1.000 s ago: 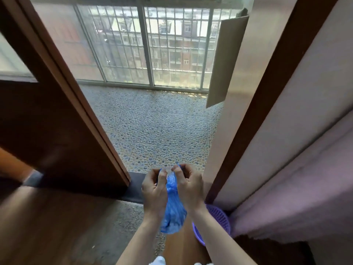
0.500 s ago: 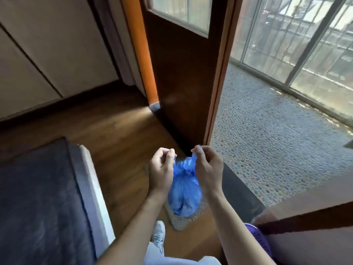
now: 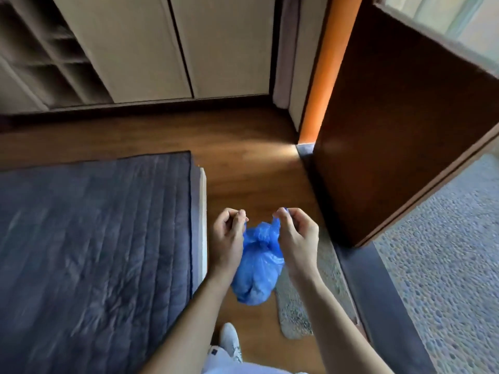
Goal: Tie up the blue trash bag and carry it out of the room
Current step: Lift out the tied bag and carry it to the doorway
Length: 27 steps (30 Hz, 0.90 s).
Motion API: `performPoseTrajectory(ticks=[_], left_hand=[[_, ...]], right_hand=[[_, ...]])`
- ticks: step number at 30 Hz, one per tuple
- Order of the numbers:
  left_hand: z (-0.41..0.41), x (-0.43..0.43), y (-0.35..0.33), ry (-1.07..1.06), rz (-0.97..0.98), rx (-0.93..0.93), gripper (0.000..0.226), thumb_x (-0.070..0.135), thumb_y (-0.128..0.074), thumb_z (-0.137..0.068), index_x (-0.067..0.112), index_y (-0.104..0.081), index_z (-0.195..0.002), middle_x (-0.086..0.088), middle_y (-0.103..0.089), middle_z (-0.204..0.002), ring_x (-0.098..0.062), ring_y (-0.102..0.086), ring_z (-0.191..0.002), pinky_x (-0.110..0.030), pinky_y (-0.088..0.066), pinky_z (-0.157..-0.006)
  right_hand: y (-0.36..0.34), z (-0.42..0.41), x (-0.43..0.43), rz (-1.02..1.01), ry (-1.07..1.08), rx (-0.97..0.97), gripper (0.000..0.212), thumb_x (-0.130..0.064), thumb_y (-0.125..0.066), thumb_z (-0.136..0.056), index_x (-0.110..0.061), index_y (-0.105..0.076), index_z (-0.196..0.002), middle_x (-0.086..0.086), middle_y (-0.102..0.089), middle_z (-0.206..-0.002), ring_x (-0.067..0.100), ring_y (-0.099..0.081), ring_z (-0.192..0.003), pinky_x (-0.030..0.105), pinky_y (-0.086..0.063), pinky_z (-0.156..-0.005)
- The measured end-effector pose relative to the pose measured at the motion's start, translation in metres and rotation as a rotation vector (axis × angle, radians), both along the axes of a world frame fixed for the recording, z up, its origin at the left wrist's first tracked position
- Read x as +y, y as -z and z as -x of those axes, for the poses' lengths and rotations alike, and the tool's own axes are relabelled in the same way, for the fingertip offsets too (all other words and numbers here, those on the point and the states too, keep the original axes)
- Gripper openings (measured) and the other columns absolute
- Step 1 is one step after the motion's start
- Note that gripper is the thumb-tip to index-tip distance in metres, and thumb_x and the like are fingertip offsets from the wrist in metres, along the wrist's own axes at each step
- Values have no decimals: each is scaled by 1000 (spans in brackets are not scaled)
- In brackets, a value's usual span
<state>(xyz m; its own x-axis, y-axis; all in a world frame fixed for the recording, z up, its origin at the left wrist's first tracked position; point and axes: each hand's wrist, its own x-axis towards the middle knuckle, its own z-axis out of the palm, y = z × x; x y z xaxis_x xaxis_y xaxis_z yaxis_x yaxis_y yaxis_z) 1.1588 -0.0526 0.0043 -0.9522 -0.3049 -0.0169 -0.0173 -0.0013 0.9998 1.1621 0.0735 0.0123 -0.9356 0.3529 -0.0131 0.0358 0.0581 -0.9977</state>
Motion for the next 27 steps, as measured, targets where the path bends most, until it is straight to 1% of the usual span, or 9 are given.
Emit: performPoseTrajectory(ticks=[3, 6, 9, 12, 16, 20, 22, 25, 27], left_hand=[[25, -43, 7, -52, -43, -19, 28, 25, -58, -92, 6, -55, -72, 7, -48, -53, -12, -39, -50, -31, -31, -52], [49, -74, 9, -76, -61, -31, 27, 15, -57, -95, 2, -53, -71, 9, -44, -49, -11, -36, -49, -30, -29, -51], [71, -90, 8, -86, -57, -38, 27, 12, -56, -95, 1, -53, -71, 10, -44, -49, -11, -36, -49, -30, -29, -51], [93, -99, 8, -71, -61, -45, 28, 12, -57, -96, -4, -52, -74, 7, -43, -51, -12, -36, -51, -29, -30, -52], [126, -107, 10, -74, -71, -30, 28, 11, -57, -96, -5, -52, -74, 2, -42, -52, -12, -36, -51, -28, -30, -52], [165, -109, 13, -75, -68, -22, 28, 15, -57, -94, -1, -54, -72, 6, -42, -51, -12, -36, -50, -29, -29, -51], [188, -106, 16, -64, -46, -24, 27, 14, -58, -95, -1, -55, -72, 7, -42, -51, -11, -37, -51, -29, -29, -51], [232, -100, 19, -45, -24, -20, 27, 18, -58, -94, 3, -56, -71, 4, -45, -54, -12, -39, -52, -29, -30, -52], [266, -94, 19, -52, -21, -6, 27, 23, -59, -91, 6, -56, -71, 0, -46, -55, -13, -41, -53, -29, -31, -53]], right_hand=[[-1, 30, -40, -19, -31, -8, 25, -23, -61, -91, -13, -66, -69, -3, -46, -54, 13, -40, -54, 32, -33, -52], [-3, 56, -68, -24, -44, -17, 25, -19, -62, -91, -8, -63, -67, -6, -41, -53, 14, -38, -54, 33, -34, -53], [0, 78, -84, -12, -40, -25, 27, -20, -62, -90, -3, -60, -70, -1, -39, -55, 16, -37, -55, 34, -33, -52], [2, 98, -95, -12, -33, -32, 26, -21, -62, -90, -4, -61, -70, 1, -37, -57, 18, -34, -56, 34, -29, -53], [4, 131, -103, -5, -42, -29, 27, -20, -62, -91, -3, -60, -70, 2, -37, -56, 19, -33, -56, 35, -28, -53], [4, 172, -107, 11, -55, -37, 25, -19, -62, -90, -10, -63, -67, 0, -40, -53, 17, -36, -53, 33, -31, -52], [6, 197, -106, 16, -67, -40, 26, -18, -61, -90, -10, -62, -66, -2, -42, -52, 16, -37, -53, 34, -33, -53], [9, 243, -100, 43, -93, -48, 28, -20, -60, -90, -14, -60, -63, -8, -41, -50, 15, -35, -53, 35, -33, -53], [9, 278, -92, 38, -103, -41, 28, -22, -60, -91, -12, -61, -64, -9, -42, -50, 13, -36, -53, 34, -32, -52]])
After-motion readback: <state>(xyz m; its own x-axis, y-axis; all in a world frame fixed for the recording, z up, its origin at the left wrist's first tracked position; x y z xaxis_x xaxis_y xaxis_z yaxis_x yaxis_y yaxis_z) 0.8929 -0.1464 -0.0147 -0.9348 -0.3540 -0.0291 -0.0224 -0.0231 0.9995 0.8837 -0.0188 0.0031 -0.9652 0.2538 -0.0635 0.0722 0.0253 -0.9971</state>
